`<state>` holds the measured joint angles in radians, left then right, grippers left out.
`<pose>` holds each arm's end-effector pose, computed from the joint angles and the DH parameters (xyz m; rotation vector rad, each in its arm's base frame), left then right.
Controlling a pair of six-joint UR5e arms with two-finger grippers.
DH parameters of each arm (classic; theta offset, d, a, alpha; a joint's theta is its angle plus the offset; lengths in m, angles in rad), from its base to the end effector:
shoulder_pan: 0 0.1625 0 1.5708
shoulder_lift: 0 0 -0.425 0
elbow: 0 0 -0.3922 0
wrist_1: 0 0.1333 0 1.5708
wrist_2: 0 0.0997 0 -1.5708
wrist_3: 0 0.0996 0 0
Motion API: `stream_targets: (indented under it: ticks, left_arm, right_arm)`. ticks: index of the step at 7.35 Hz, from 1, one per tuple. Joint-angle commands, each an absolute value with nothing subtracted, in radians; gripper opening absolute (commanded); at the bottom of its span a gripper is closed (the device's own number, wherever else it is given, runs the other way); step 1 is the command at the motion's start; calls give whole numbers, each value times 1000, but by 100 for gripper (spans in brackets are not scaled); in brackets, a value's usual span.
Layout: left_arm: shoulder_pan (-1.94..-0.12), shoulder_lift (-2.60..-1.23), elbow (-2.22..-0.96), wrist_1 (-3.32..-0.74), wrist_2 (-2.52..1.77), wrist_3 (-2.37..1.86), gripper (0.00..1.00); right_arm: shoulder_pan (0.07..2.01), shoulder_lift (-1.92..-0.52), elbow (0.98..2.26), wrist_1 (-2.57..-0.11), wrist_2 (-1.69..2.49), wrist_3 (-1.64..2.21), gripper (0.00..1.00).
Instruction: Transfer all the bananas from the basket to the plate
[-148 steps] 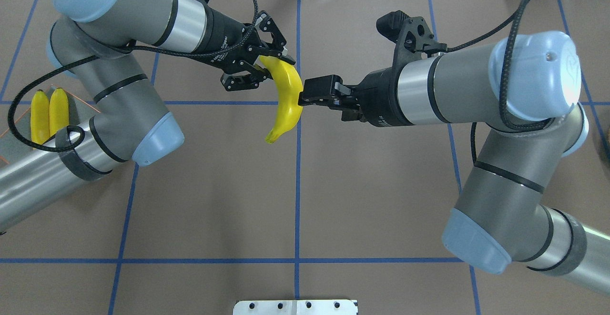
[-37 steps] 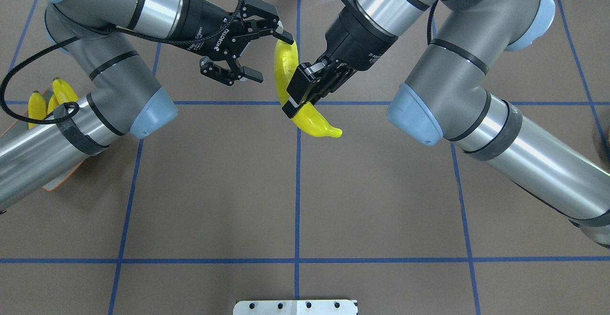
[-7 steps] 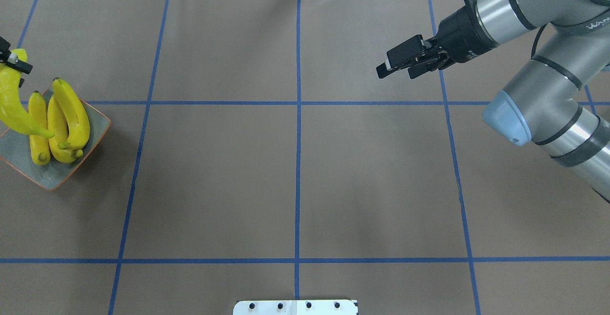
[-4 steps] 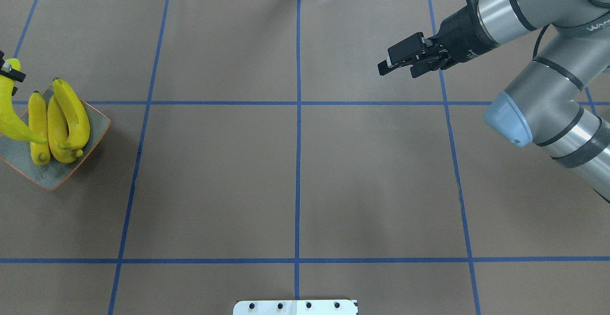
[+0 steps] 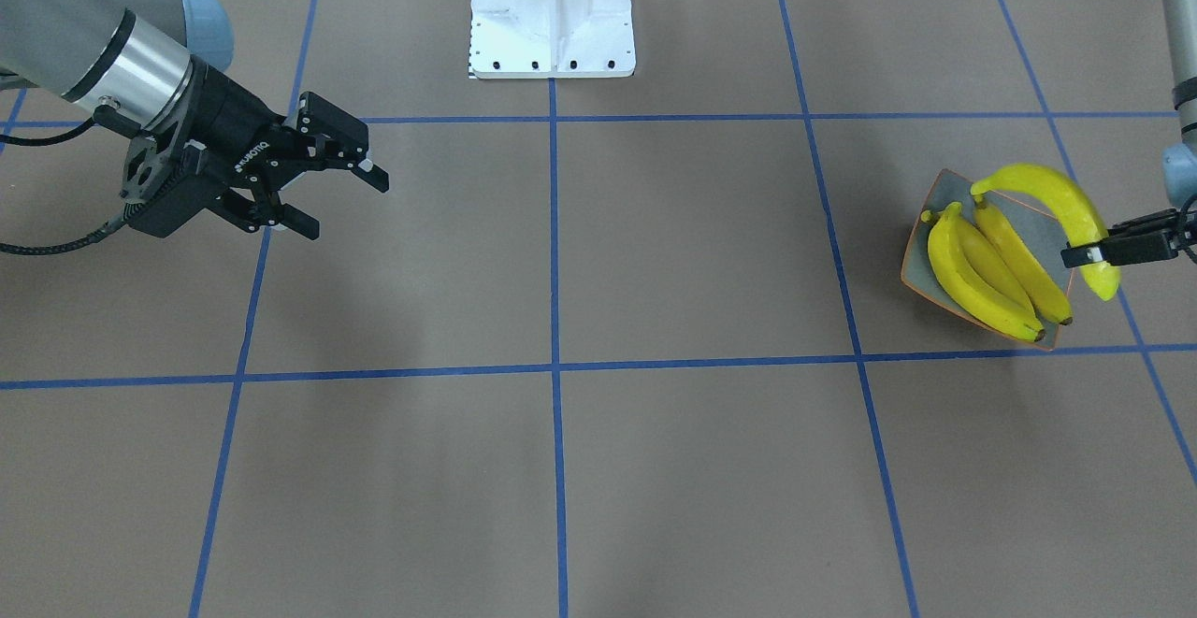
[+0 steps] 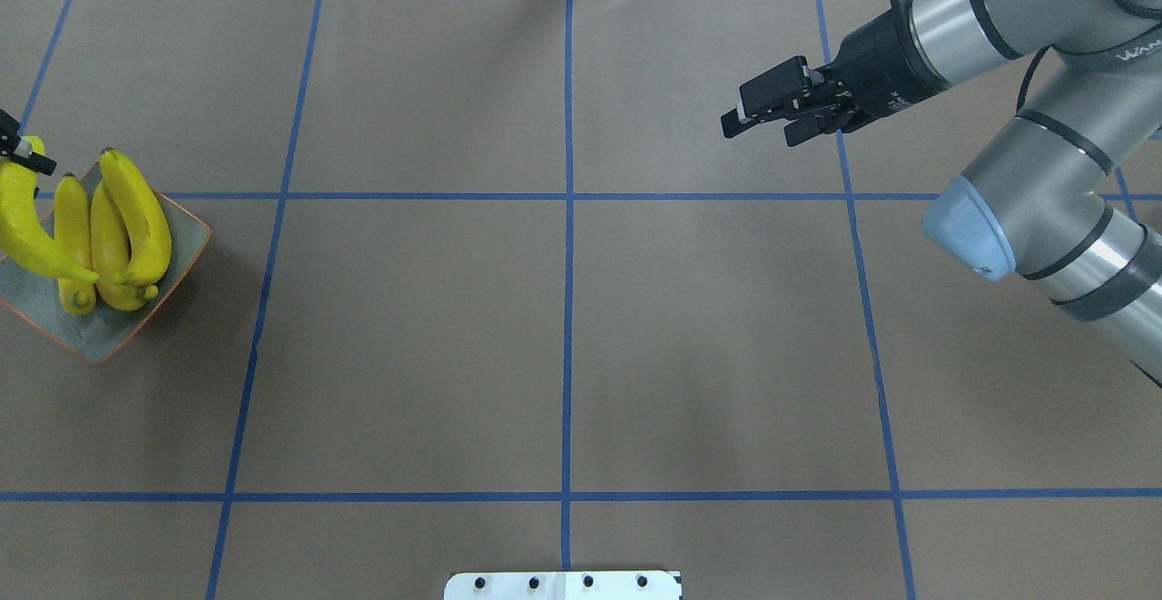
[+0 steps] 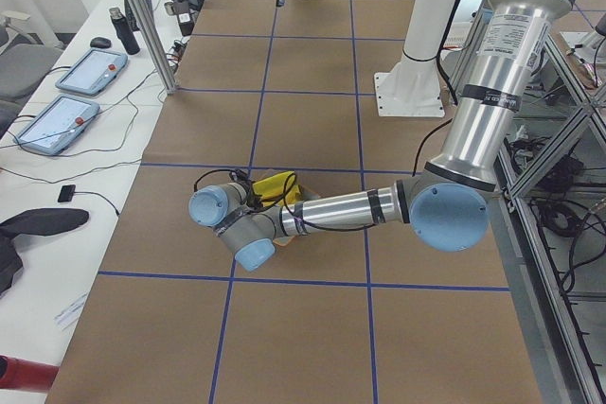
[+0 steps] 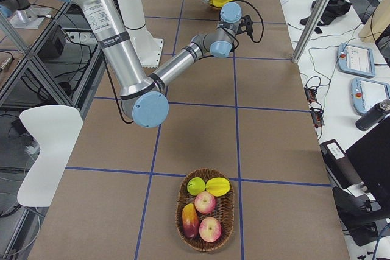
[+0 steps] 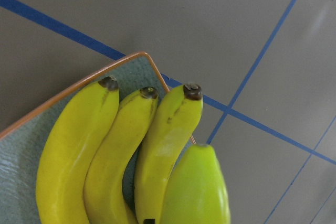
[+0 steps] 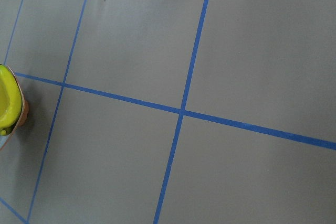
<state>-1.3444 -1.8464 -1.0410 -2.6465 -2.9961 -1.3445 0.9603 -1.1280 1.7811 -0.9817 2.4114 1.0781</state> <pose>0.0949 -0.5669 0.6069 -0.4636 1.4056 -0.3232 -0.2890 -0.5162 0.2353 0.2268 -1.3358 -0.1276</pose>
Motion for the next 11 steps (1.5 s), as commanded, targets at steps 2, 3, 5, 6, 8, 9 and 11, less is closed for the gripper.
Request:
stream_targets:
  ticks: [2, 3, 5, 6, 8, 9, 11]
  left_arm:
    - [-1306, -1848, -1042, -2638, -2968, -1344, 0]
    - [-1287, -1850, -1034, -2637, -2967, -1344, 0]
    - [-1270, -1850, -1034, -2638, -2938, -1341, 0]
    - [-1270, -1850, -1022, -2637, -2938, -1306, 0]
    - [-1270, -1848, -1006, -2637, -2938, -1285, 0]
    - [-1269, -1850, -1005, -2635, -2936, -1284, 0]
    - [-1270, -1848, -1005, -2637, -2925, -1284, 0]
  right_arm:
    - [960, -1129, 1782, -980, 2408, 1104, 98]
    - [960, -1127, 1784, -980, 2408, 1104, 98]
    - [960, -1127, 1789, -982, 2408, 1115, 98]
    - [960, -1127, 1790, -982, 2408, 1115, 98]
    - [960, -1129, 1789, -982, 2408, 1115, 98]
    - [960, -1129, 1787, -982, 2408, 1115, 98]
    - [960, -1129, 1786, -982, 2408, 1115, 98]
